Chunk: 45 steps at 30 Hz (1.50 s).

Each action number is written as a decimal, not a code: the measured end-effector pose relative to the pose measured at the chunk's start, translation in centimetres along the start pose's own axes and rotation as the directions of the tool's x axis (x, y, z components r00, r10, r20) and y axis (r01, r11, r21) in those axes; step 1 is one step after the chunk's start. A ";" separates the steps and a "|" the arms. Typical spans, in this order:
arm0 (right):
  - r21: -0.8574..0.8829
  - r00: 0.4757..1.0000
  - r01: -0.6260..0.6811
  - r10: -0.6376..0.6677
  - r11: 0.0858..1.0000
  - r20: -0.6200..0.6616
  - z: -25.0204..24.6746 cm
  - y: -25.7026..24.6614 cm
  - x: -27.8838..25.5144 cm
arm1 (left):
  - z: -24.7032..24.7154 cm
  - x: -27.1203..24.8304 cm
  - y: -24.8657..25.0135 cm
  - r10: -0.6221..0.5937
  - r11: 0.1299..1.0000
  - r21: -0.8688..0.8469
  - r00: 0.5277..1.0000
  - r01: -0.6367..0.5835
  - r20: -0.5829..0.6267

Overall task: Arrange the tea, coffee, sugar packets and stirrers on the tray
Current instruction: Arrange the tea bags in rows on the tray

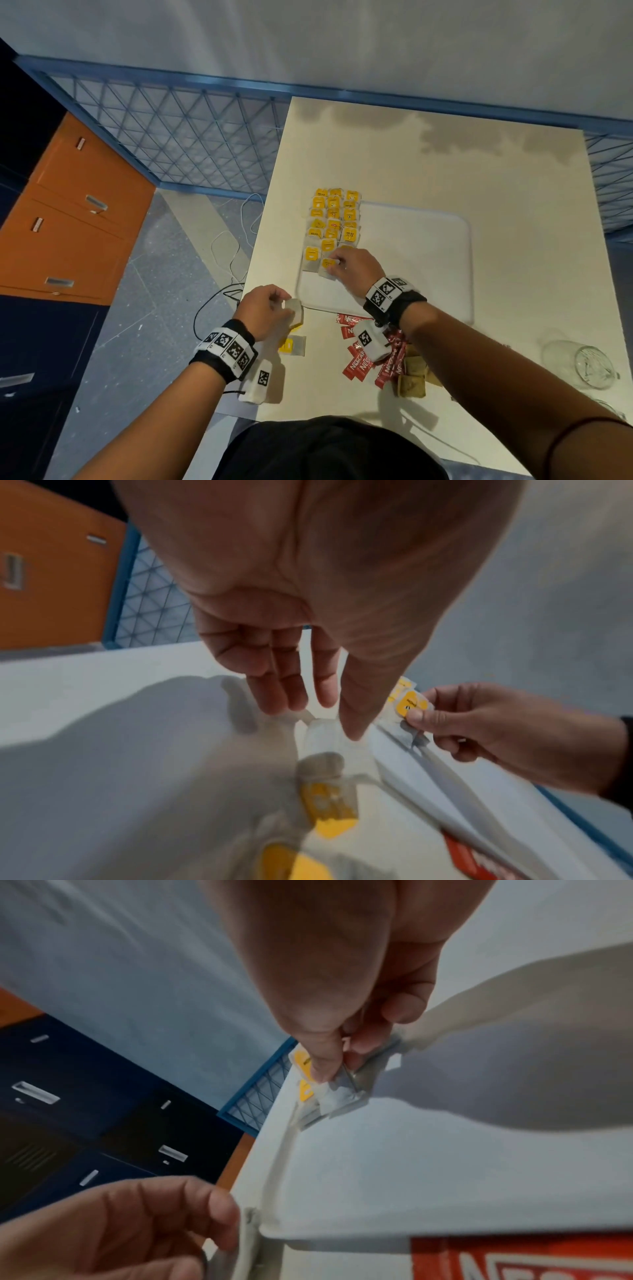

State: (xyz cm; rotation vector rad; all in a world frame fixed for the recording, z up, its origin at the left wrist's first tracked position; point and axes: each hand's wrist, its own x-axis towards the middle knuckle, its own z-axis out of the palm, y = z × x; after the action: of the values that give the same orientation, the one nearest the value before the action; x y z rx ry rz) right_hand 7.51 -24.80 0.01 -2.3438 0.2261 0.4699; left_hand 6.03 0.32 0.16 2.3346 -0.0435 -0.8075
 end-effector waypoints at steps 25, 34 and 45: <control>-0.226 0.943 0.291 -0.239 0.930 0.234 3.4 -1.9 -6.5 | 1.0 -0.9 -0.6 0.016 0.999 0.037 1.000 -0.016 -0.024; -0.273 0.895 0.352 -0.236 0.896 0.379 7.2 -2.4 -8.3 | -0.5 -1.3 -1.9 -0.084 0.965 -0.253 0.995 0.067 -0.059; -0.292 0.901 0.325 -0.201 0.899 0.385 7.9 -1.4 -8.4 | -0.9 -1.6 -0.5 -0.110 0.909 -0.408 0.993 0.086 -0.036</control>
State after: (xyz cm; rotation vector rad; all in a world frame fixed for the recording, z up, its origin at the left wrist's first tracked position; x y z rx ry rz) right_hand -1.87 -18.11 -1.06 -2.5276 -0.3764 0.8283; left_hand 5.17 1.60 1.33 1.9726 0.2475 -0.7172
